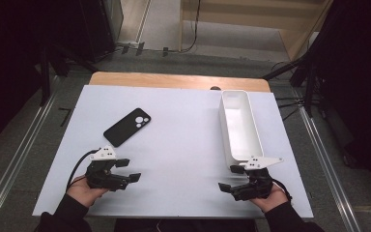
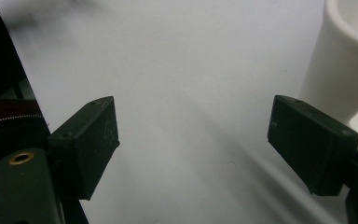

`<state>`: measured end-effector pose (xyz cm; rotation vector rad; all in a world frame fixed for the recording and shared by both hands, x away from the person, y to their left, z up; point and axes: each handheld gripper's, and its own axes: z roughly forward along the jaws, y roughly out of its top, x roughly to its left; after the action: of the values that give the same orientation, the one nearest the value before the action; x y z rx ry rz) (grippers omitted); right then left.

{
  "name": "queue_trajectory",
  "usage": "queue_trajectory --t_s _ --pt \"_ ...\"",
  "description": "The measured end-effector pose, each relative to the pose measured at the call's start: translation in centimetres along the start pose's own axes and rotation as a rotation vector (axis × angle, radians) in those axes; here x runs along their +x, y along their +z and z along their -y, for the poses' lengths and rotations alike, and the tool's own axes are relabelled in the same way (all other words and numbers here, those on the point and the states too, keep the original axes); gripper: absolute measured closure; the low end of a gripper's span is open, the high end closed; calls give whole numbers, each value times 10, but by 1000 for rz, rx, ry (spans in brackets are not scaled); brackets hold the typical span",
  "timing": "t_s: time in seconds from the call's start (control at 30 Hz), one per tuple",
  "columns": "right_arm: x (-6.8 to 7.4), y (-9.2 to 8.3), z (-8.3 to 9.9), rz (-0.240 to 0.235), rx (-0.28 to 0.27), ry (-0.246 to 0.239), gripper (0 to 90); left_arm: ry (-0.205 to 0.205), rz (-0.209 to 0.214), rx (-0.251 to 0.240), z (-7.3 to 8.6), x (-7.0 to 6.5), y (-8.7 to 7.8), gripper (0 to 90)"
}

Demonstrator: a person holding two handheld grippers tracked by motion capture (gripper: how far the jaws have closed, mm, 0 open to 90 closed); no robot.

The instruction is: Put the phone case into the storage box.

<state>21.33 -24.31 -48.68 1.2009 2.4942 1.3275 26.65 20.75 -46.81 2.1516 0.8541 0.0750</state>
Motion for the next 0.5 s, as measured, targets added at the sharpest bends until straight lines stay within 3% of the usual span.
queue_trajectory --t_s 0.1,0.33,0.5 --pt "0 -1 0 2 1 -2 148 -23 -16 -6 0 3 -1 267" --pt "0 -1 1 2 6 6 148 -21 -42 -10 0 6 -2 267" --pt "0 -1 1 1 6 6 148 -41 -70 -30 0 9 -5 266"
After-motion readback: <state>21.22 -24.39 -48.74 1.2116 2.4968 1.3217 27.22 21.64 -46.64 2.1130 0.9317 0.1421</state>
